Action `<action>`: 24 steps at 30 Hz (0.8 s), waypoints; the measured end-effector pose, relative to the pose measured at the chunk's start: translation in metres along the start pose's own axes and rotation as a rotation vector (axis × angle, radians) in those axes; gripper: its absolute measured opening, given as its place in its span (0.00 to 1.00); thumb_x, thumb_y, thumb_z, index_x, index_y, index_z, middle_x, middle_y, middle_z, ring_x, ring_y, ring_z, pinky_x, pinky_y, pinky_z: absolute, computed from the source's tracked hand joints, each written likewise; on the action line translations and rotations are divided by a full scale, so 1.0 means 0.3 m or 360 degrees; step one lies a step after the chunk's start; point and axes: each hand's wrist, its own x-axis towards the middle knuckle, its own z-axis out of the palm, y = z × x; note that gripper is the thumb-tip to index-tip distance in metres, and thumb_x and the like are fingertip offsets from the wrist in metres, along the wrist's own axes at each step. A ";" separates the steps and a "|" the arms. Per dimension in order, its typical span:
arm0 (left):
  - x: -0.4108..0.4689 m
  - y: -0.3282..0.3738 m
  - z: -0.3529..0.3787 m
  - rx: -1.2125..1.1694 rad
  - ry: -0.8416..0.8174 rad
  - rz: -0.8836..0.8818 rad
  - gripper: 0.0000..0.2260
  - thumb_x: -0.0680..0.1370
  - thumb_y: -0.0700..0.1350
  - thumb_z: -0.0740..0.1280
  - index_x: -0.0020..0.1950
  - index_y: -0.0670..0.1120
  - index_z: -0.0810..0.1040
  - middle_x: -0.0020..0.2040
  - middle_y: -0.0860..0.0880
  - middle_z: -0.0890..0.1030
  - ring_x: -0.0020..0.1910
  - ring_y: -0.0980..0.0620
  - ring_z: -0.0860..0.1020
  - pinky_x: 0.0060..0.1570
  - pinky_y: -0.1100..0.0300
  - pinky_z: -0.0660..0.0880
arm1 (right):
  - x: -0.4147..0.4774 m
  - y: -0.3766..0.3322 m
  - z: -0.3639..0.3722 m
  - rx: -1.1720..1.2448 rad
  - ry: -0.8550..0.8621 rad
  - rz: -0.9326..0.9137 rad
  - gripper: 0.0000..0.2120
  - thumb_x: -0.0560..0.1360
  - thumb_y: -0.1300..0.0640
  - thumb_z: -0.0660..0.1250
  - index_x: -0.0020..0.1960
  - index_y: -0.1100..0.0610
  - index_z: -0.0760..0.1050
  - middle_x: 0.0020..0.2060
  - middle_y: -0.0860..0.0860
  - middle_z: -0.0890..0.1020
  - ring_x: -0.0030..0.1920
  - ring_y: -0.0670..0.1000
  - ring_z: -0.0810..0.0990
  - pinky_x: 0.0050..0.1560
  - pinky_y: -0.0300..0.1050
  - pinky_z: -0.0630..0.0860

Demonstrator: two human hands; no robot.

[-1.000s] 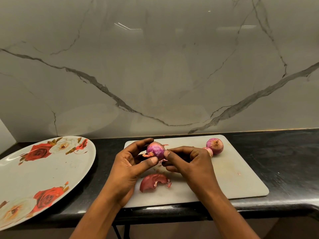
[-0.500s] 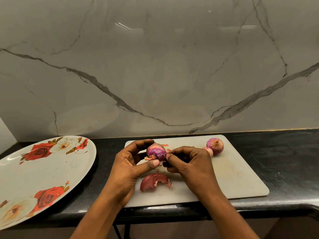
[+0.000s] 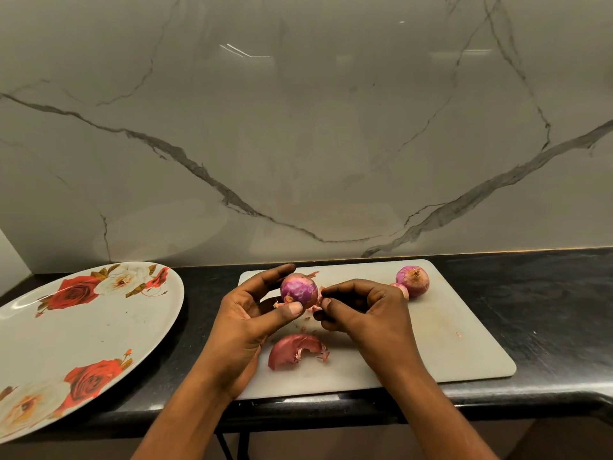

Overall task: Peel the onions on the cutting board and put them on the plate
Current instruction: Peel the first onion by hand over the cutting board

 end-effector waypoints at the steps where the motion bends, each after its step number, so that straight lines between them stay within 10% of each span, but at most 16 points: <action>1: 0.000 -0.001 -0.001 0.0018 0.0001 0.0001 0.28 0.70 0.33 0.76 0.69 0.48 0.82 0.65 0.47 0.84 0.64 0.44 0.84 0.59 0.53 0.83 | -0.001 -0.001 0.001 -0.0007 -0.0015 -0.0016 0.06 0.76 0.63 0.76 0.51 0.55 0.87 0.42 0.50 0.89 0.43 0.51 0.90 0.46 0.49 0.87; 24: -0.005 -0.007 -0.003 0.0165 0.0007 0.0044 0.28 0.67 0.34 0.78 0.66 0.47 0.82 0.62 0.48 0.85 0.62 0.43 0.84 0.54 0.51 0.84 | 0.004 0.006 0.006 -0.0203 -0.0022 -0.0050 0.04 0.74 0.59 0.75 0.45 0.51 0.87 0.38 0.48 0.88 0.41 0.49 0.89 0.48 0.55 0.87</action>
